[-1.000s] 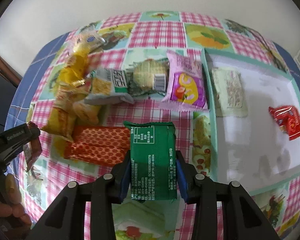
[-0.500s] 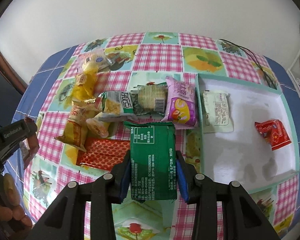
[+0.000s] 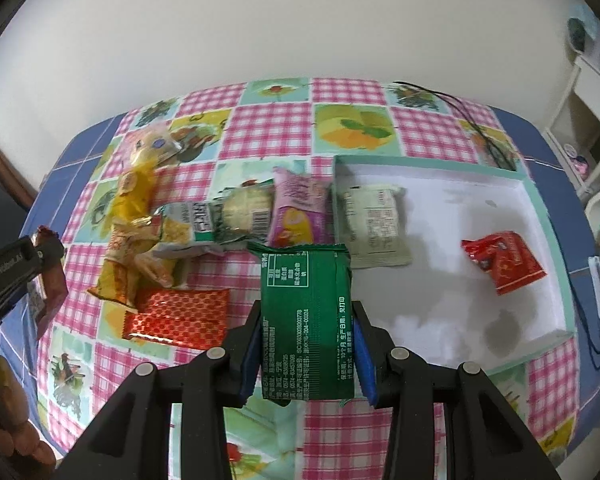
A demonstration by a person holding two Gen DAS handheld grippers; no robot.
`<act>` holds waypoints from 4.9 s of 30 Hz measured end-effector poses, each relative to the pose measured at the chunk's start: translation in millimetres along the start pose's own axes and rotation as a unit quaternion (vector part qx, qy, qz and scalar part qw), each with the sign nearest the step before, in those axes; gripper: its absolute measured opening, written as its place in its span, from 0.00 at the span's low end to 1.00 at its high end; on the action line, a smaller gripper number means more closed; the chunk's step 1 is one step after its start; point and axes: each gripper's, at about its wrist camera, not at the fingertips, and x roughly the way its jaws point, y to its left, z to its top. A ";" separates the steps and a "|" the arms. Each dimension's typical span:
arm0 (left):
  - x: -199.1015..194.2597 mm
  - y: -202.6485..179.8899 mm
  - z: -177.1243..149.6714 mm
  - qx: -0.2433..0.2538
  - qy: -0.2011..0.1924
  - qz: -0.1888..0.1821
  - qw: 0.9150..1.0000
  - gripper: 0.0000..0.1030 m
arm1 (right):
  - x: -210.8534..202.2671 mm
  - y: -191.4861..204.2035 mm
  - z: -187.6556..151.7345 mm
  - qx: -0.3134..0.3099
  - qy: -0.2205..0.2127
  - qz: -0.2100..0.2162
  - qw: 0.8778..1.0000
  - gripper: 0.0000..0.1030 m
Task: Organize snacks
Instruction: 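Carry both packets into the white tray and open both grippers, then withdraw both grippers from the tray toward the snack pile, then grasp the yellow Swiss roll bag with the left gripper and lift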
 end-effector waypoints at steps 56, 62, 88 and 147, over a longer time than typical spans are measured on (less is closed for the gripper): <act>2.5 -219.7 -128.5 0.302 0.076 -0.169 0.935 0.47 | 39.8 -189.9 -20.4 0.193 0.054 -0.054 0.978 0.42; 4.6 -214.6 -124.0 0.287 0.086 -0.153 0.942 0.54 | 40.4 -189.0 -19.9 0.191 0.056 -0.054 0.978 0.42; 20.1 -174.7 -96.6 0.224 0.064 -0.066 0.970 0.97 | 41.1 -173.0 -19.9 0.139 0.034 -0.050 0.988 1.00; 101.7 13.7 18.2 0.104 0.146 -0.098 0.979 0.84 | 100.1 71.6 5.7 0.000 0.053 0.001 0.999 1.00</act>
